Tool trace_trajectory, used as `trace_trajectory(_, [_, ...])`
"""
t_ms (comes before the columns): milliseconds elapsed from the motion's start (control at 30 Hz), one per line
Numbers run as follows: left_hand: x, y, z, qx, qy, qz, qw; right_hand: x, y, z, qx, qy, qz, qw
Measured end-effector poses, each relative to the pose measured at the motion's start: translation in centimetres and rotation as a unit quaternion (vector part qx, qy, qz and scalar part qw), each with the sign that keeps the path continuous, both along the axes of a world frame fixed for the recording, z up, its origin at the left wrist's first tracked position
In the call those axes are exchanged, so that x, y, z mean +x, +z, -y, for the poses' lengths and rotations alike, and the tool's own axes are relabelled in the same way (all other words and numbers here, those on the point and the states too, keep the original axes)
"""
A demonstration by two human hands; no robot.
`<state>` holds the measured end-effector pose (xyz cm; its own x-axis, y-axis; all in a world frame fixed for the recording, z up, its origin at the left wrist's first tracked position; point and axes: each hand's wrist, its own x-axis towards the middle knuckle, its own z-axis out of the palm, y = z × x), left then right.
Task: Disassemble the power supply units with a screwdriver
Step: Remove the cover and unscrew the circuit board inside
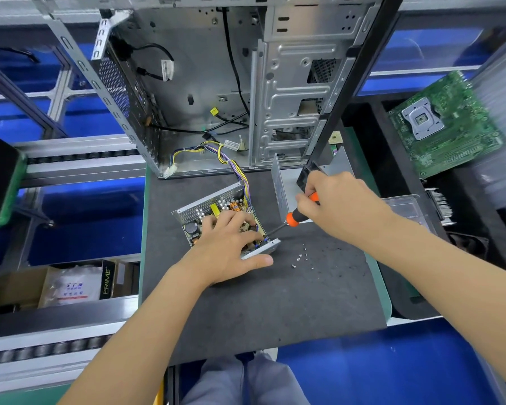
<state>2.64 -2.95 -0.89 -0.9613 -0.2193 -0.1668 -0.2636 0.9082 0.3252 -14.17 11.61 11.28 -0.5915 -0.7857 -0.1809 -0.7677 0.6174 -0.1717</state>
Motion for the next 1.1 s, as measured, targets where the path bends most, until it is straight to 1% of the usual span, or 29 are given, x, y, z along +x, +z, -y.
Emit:
trace_trajectory(167, [-0.04,-0.17,-0.01,-0.005,-0.003,0.0,1.0,-0.19,0.17,0.04,0.001,-0.009,0.0,1.0])
trace_trajectory(300, [-0.08,-0.19,0.01,-0.006,-0.001,0.003,1.0,-0.36,0.26,0.11,0.01,0.0,-0.019,1.0])
trace_trajectory(433, [-0.03,-0.09,0.03,-0.009,-0.003,0.007,1.0,-0.37,0.11,0.09,0.012,-0.012,-0.004,1.0])
trace_trajectory(567, [-0.05,0.01,0.0,-0.012,-0.004,0.009,1.0,-0.32,0.21,0.19,0.01,0.002,0.001,1.0])
trace_trajectory(700, [-0.03,0.03,-0.03,-0.015,-0.005,0.007,1.0,-0.13,0.26,0.27,0.012,0.026,-0.018,0.999])
trace_trajectory(1000, [-0.05,-0.1,-0.04,-0.018,-0.004,0.006,1.0,-0.22,-0.07,0.23,0.024,0.031,-0.031,0.999])
trace_trajectory(1100, [-0.07,-0.17,-0.01,-0.02,-0.004,0.005,1.0,0.17,0.11,0.59,0.037,0.031,-0.06,0.997])
